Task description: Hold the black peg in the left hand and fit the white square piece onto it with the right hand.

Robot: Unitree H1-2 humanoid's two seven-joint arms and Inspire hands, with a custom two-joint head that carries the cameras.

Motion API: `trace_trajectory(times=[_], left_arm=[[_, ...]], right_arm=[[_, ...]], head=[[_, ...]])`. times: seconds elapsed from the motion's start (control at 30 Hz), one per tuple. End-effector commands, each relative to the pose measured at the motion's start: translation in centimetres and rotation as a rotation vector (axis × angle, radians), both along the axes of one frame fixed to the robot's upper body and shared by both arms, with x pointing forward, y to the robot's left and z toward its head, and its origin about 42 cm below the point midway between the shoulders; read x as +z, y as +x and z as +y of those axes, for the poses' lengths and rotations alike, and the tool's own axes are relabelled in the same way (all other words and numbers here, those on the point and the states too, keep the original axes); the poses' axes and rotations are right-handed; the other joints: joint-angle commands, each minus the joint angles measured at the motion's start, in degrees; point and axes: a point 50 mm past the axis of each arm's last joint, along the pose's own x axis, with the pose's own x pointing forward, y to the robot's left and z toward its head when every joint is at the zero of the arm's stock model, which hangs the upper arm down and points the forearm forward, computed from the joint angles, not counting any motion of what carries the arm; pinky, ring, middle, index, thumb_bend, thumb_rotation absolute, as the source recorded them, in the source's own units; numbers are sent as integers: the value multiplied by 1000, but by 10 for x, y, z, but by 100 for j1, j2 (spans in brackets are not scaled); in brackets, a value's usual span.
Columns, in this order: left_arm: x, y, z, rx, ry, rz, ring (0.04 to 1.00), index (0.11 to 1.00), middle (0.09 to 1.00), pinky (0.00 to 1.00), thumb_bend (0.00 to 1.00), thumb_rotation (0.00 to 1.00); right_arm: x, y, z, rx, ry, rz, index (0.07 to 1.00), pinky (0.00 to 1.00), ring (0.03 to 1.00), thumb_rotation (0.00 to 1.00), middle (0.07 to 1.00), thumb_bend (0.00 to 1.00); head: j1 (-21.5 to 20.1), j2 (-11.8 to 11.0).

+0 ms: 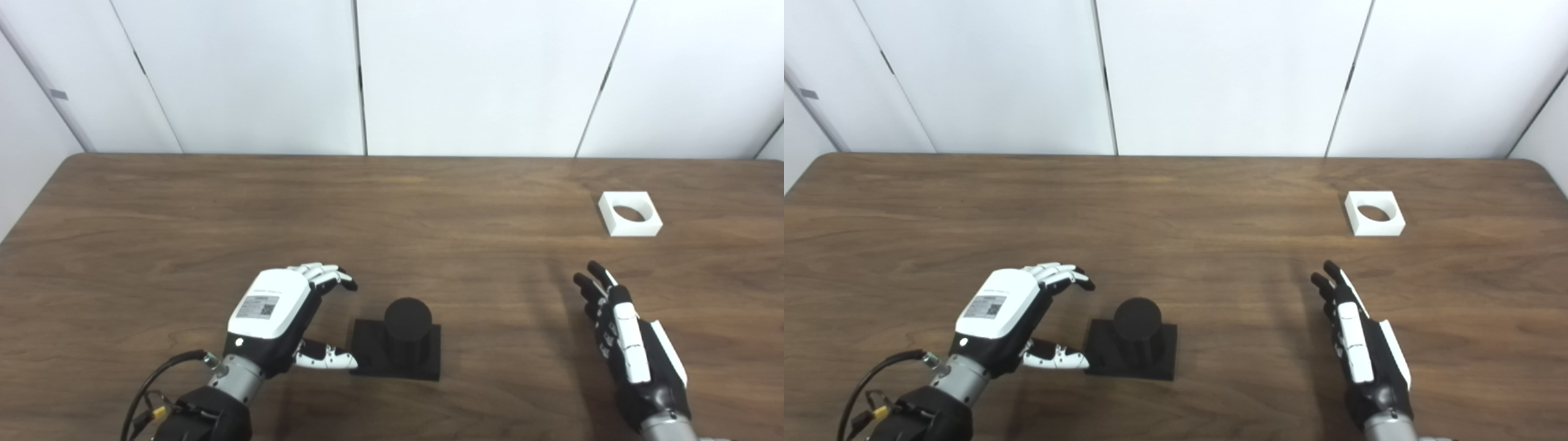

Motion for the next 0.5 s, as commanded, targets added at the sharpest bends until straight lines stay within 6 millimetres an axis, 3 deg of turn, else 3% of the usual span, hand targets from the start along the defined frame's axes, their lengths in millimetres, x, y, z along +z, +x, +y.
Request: trace_trajectory(times=[0.0,0.23,0.47], left_arm=[[9,10,-3,-18,22,-23,851,719,831,813,992,442],[11,11,-9,-70,61,77,897,760,874,887,1000,539],[12,8,-10,-65,24,83,904,764,885,898,1000,584]], right_arm=[[5,2,8,-1,40,-26,953,1000,969,1000,916,508],[7,2,8,-4,41,-21,955,1000,977,1000,921,513],[5,3,6,0,41,-27,954,1000,976,1000,917,503]], head=[[-2,5],[3,33],[51,30]])
